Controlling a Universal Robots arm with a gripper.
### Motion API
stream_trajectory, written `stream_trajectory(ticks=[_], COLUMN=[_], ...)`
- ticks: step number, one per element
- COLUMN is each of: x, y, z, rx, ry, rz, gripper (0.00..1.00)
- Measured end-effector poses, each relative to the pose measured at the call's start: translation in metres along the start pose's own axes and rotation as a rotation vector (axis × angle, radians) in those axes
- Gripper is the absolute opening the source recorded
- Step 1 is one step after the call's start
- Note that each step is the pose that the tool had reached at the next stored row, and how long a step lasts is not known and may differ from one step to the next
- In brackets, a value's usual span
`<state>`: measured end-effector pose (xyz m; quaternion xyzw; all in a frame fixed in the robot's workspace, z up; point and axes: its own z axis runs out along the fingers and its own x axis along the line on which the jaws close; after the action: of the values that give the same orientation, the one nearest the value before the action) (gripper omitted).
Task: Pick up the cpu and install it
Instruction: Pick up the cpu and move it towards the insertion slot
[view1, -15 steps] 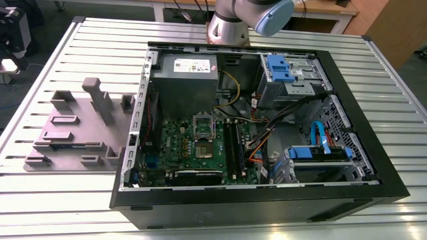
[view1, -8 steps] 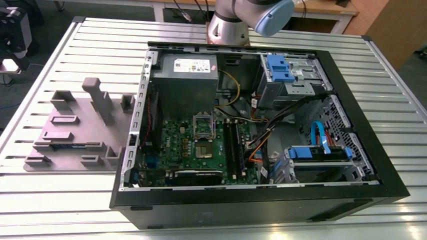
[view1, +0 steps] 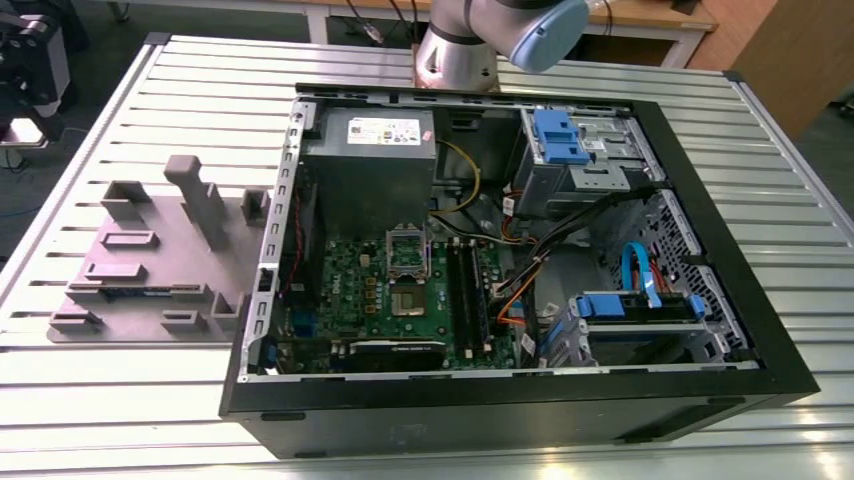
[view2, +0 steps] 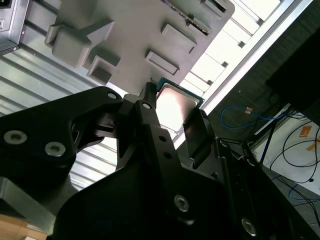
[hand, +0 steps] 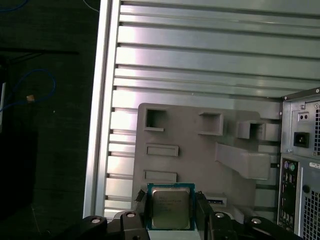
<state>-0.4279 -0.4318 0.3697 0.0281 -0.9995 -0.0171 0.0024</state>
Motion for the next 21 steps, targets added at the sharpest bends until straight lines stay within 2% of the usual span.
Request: stream_trajectory(ticks=[21], x=[-0.0112], y=[-0.0007], z=[0.0000], rx=[-0.0002], ry=[0.0000], rz=[0.000], gripper=[0.47])
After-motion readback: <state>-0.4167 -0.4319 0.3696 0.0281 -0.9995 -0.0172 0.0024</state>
